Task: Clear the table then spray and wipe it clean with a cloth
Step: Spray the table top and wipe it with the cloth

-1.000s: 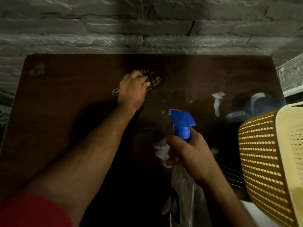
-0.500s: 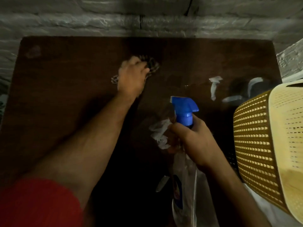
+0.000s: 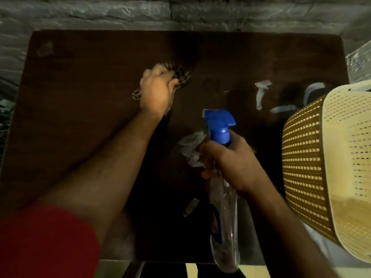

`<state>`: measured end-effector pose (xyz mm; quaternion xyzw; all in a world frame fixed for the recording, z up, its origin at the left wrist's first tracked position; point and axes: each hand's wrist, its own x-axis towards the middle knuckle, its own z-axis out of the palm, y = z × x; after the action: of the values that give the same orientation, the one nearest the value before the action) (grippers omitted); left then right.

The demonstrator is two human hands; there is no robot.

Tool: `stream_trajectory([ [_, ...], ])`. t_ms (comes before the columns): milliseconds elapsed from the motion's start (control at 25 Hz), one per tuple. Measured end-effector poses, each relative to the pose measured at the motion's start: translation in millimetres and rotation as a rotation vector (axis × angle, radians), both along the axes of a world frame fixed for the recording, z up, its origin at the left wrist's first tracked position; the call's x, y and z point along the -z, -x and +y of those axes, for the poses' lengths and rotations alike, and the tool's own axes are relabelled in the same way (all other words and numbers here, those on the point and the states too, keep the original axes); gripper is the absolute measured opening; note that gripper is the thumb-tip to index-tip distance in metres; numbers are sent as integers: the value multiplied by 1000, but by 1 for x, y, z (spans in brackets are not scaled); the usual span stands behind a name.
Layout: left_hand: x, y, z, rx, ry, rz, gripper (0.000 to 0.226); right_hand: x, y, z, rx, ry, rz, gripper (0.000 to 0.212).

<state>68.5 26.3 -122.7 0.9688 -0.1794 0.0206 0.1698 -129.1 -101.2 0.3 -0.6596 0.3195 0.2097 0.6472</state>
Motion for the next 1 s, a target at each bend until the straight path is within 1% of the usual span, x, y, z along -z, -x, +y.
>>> stream_trajectory([
  [80, 0, 62, 5, 198, 24, 53, 25, -2, 1, -1, -15, -6, -6, 19],
  [120, 1, 96, 21, 309, 25, 78, 22, -3, 2, -1, -26, -14, -2, 19],
  [160, 2, 116, 43, 365, 21, 71, 20, -4, 3, -2, -37, -23, 7, 19],
  [200, 3, 116, 63, 365, 14, 42, 20, -3, 5, -4, -47, -35, 25, 20],
  [240, 6, 100, 79, 295, -6, 0, 23, -1, 7, -4, -58, -49, 47, 22],
  [280, 6, 70, 87, 161, -25, -34, 28, 1, 10, -4, -62, -56, 58, 24],
  [360, 10, 6, 80, -64, -19, -96, 38, 7, 15, -1, -49, -31, 54, 22],
  [400, 11, -20, 64, -113, -5, -95, 39, 9, 18, 1, -42, -15, 50, 21],
  [440, 10, -33, 44, -113, -5, -75, 38, 12, 19, 4, -23, -5, 51, 20],
  [480, 8, -34, 22, -88, -17, -56, 36, 14, 21, 9, -2, 2, 55, 18],
  [560, 7, 6, 1, 50, -49, -6, 34, 17, 24, 21, 7, 4, 72, 16],
  [640, 5, 63, 27, 304, -18, 80, 31, 11, 29, 32, 4, 33, 76, 15],
  [680, 6, 80, 50, 376, 35, 82, 29, 7, 34, 36, 3, 61, 71, 14],
  [720, 6, 79, 73, 399, 61, 66, 27, 5, 41, 40, 2, 90, 66, 14],
  [760, 8, 63, 91, 358, 48, 14, 29, 4, 46, 44, 0, 111, 68, 13],
  [800, 10, 37, 98, 259, 28, -27, 32, 6, 53, 48, 5, 122, 70, 12],
  [840, 12, 7, 96, 145, 26, -62, 36, 8, 59, 52, 20, 123, 72, 12],
  [920, 15, -35, 71, -67, 26, -61, 37, 13, 72, 58, 50, 110, 79, 12],
  [960, 13, -38, 54, -106, 24, -47, 36, 15, 77, 60, 67, 106, 80, 12],
  [1000, 12, -32, 39, -94, 20, -26, 35, 15, 81, 63, 90, 103, 84, 11],
])
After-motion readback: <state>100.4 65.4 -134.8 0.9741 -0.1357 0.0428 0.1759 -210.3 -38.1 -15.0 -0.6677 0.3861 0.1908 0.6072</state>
